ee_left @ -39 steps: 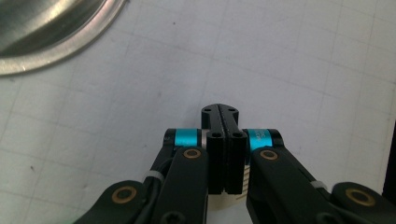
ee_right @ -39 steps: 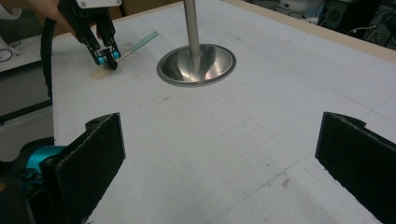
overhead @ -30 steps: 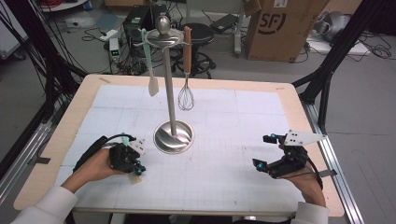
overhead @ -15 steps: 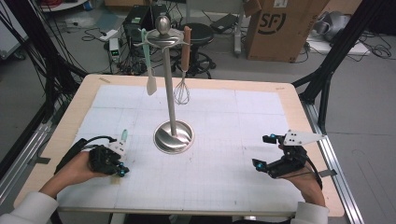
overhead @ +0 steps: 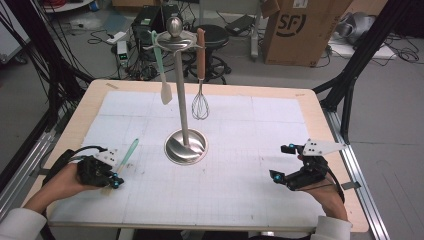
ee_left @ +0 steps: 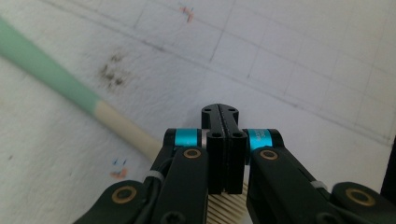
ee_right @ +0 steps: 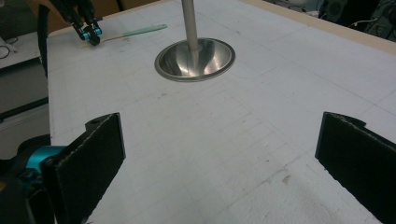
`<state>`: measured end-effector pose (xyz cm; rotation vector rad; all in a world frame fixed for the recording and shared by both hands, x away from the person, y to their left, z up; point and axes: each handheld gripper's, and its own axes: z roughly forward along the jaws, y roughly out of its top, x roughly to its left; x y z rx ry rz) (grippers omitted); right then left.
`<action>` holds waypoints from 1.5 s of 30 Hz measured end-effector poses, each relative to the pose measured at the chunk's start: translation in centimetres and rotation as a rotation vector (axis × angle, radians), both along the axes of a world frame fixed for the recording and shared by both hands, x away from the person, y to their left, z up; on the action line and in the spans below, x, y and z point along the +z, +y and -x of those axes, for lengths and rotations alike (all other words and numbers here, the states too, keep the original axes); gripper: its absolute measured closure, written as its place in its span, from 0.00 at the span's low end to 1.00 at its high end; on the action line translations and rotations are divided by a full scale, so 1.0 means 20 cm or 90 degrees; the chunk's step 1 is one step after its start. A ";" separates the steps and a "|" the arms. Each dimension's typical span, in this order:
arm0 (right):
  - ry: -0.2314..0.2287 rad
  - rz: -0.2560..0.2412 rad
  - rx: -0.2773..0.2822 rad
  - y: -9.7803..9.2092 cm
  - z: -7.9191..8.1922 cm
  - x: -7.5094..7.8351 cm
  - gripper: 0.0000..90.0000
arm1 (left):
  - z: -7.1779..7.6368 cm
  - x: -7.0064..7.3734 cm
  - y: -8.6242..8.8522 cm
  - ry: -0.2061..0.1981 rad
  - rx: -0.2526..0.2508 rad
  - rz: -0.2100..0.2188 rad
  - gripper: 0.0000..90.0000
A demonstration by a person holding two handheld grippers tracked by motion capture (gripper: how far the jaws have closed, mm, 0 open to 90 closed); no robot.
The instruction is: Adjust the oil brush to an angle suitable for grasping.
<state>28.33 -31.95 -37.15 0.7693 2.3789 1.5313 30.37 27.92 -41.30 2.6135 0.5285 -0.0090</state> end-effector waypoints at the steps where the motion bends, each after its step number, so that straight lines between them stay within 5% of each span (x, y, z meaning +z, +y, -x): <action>1: -0.001 0.000 -0.001 0.00 0.00 0.00 0.00 | 0.00 0.00 0.02 0.001 0.008 0.005 1.00; 9: -0.001 0.000 -0.002 0.00 0.00 0.00 0.00 | 0.01 0.03 0.05 -0.015 0.011 0.027 1.00; 27: -0.005 -0.004 -0.001 0.00 0.00 0.01 0.00 | -0.03 0.38 0.01 -0.085 0.019 0.099 1.00; 34: -0.005 -0.002 0.002 0.00 0.00 0.01 0.00 | -0.08 0.50 0.01 -0.106 0.046 0.137 1.00; 41: -0.003 0.000 0.000 0.00 -0.01 0.00 0.00 | -0.12 0.53 0.02 -0.119 0.080 0.177 1.00; 45: 0.000 -0.001 0.000 0.00 -0.01 0.00 0.00 | -0.16 0.52 0.03 -0.128 0.112 0.176 1.00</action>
